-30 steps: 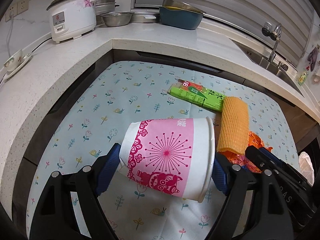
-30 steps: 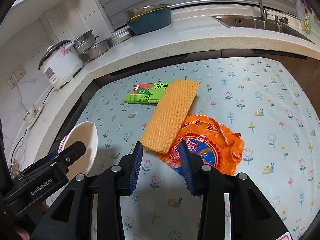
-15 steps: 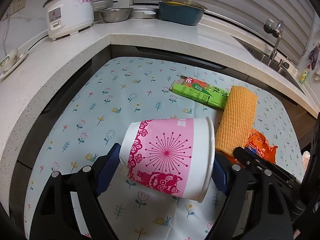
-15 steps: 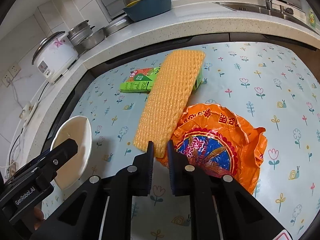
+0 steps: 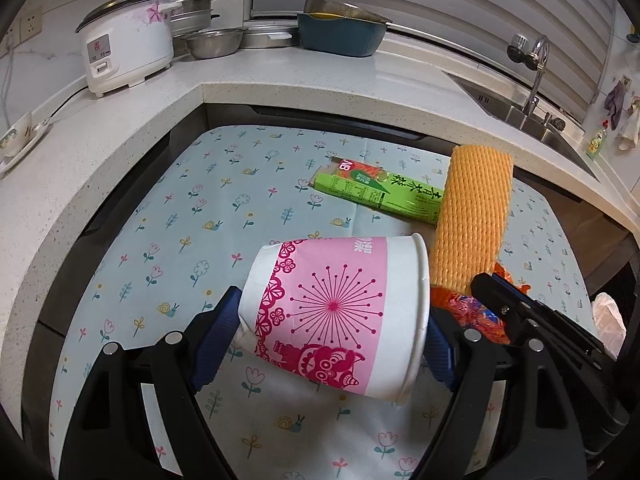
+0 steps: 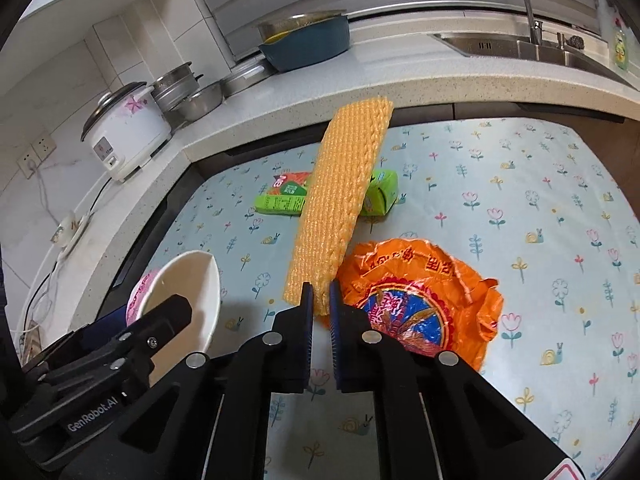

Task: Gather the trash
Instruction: 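Grasp the orange mesh sponge with the right tool while the left tool holds the cup, then carry the pink cup and orange sponge in both tools over the bin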

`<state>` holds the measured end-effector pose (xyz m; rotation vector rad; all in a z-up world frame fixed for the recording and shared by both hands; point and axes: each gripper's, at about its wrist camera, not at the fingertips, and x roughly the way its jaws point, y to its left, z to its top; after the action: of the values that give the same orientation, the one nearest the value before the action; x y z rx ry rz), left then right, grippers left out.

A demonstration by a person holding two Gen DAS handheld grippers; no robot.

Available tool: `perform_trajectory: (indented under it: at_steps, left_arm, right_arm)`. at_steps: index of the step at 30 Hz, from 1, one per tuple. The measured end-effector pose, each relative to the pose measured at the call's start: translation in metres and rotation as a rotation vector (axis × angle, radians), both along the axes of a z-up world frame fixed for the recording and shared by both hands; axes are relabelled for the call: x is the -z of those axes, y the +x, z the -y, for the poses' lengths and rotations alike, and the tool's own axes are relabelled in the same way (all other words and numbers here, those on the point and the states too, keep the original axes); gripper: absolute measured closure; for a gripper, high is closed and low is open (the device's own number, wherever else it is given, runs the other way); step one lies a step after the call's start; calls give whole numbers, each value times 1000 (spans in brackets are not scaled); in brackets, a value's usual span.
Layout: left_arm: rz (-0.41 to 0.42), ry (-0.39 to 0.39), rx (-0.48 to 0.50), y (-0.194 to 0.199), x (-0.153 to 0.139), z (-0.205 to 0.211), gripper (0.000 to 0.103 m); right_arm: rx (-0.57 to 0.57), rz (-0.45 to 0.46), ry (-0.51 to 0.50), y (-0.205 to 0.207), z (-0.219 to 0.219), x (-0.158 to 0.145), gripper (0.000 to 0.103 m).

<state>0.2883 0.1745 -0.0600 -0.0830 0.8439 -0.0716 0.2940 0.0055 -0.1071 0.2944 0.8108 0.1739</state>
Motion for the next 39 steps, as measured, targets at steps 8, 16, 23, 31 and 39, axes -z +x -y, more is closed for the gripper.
perform_trajectory:
  at_steps: [8, 16, 23, 31, 39]
  left_arm:
    - [50, -4, 71, -25, -29, 47, 25]
    - [83, -6, 194, -54, -50, 127, 25]
    - [93, 7, 319, -83, -55, 207, 25]
    - [85, 29, 463, -117, -55, 295, 25]
    - [41, 29, 603, -139, -42, 371, 25]
  right_arm:
    - [80, 85, 5, -41, 52, -44, 95]
    - [204, 128, 6, -93, 128, -67, 95]
    - [328, 137, 2, -140, 204, -70, 95]
    - [461, 128, 14, -191, 283, -60, 95]
    - [576, 91, 19, -237, 345, -38, 95]
